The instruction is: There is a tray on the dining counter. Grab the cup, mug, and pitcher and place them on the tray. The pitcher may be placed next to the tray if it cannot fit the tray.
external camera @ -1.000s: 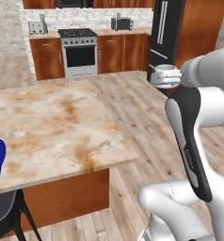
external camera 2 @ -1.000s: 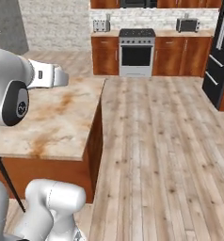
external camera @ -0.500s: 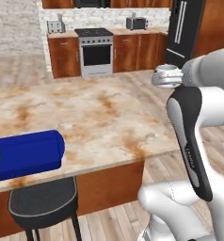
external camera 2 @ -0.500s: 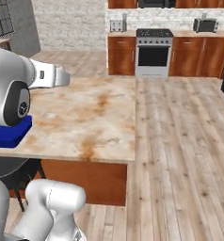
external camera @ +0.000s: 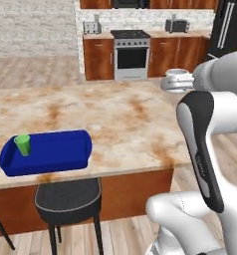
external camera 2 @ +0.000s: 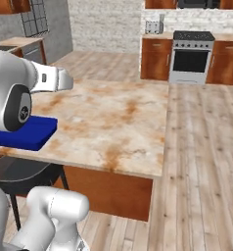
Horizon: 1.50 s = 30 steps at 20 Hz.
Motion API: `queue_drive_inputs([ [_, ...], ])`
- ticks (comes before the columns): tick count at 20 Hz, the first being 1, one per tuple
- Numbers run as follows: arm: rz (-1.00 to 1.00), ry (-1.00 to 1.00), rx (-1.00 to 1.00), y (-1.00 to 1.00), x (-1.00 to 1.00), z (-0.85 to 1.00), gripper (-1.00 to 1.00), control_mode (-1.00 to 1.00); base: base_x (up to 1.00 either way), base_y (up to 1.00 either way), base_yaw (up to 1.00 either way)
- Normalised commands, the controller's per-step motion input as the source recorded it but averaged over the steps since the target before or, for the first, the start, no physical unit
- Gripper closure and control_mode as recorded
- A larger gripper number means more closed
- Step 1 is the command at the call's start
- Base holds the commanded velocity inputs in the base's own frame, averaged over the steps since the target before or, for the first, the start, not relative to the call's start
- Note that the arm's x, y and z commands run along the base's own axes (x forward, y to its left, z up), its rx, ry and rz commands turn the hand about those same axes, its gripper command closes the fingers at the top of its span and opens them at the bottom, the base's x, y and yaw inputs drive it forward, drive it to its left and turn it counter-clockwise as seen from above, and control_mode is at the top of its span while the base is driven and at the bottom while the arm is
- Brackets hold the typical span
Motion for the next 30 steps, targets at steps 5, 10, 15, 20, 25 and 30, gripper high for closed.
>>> queue_drive_inputs([
  [5, 0.0, 0.0, 0.0, 0.0, 0.0, 0.0, 1.0, 1.0, 0.44, 0.23, 0.32],
  [10, 0.0, 0.0, 0.0, 0.0, 0.0, 0.0, 1.0, 1.0, 0.48, 0.13, 0.29],
  [15, 0.0, 0.0, 0.0, 0.0, 0.0, 0.0, 1.0, 1.0, 0.58, 0.1, 0.19],
  [20, 0.0, 0.0, 0.0, 0.0, 0.0, 0.0, 1.0, 1.0, 0.47, 0.09, 0.21],
  [25, 0.0, 0.0, 0.0, 0.0, 0.0, 0.0, 1.0, 1.0, 0.36, 0.11, 0.22],
  [30, 0.0, 0.0, 0.0, 0.0, 0.0, 0.0, 1.0, 1.0, 0.15, 0.23, 0.15],
])
